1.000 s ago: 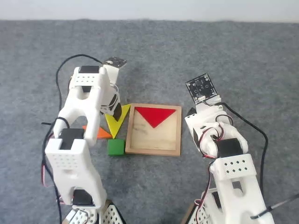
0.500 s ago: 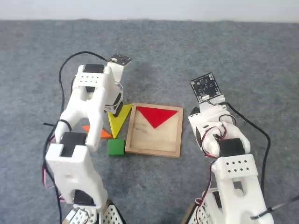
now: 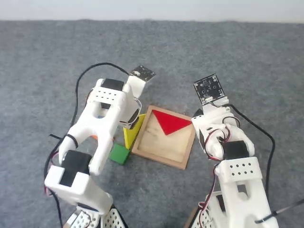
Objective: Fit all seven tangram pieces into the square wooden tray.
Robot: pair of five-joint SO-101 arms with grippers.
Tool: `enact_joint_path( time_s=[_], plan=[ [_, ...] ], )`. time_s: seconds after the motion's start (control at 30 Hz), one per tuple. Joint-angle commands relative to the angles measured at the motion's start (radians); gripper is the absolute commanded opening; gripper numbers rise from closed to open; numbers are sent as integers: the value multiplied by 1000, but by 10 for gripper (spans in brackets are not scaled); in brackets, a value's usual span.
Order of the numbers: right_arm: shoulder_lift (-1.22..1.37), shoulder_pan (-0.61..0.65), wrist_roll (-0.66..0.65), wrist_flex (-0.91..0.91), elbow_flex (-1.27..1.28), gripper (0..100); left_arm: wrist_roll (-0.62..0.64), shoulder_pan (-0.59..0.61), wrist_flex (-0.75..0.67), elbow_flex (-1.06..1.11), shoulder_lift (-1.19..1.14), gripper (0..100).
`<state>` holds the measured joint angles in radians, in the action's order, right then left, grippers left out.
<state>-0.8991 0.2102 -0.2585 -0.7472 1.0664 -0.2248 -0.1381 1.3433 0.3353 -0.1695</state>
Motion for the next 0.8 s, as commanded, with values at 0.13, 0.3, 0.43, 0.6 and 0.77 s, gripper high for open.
enact_joint_path(
  time_s=[0.13, 0.3, 0.43, 0.6, 0.77],
  plan=[
    [-5, -13, 3, 1, -71, 44, 71, -78, -3, 41, -5, 36],
    [-5, -25, 6, 1, -71, 44, 137, -103, -3, 44, 3, 26],
    [-5, -71, 12, -2, -92, 44, 172, -101, -3, 41, 5, 24],
    [-5, -110, 14, -1, -104, 44, 170, -104, -6, 42, 5, 19],
    [-5, -120, 40, -1, -104, 44, 166, -101, -35, 51, 3, 19]
  ],
)
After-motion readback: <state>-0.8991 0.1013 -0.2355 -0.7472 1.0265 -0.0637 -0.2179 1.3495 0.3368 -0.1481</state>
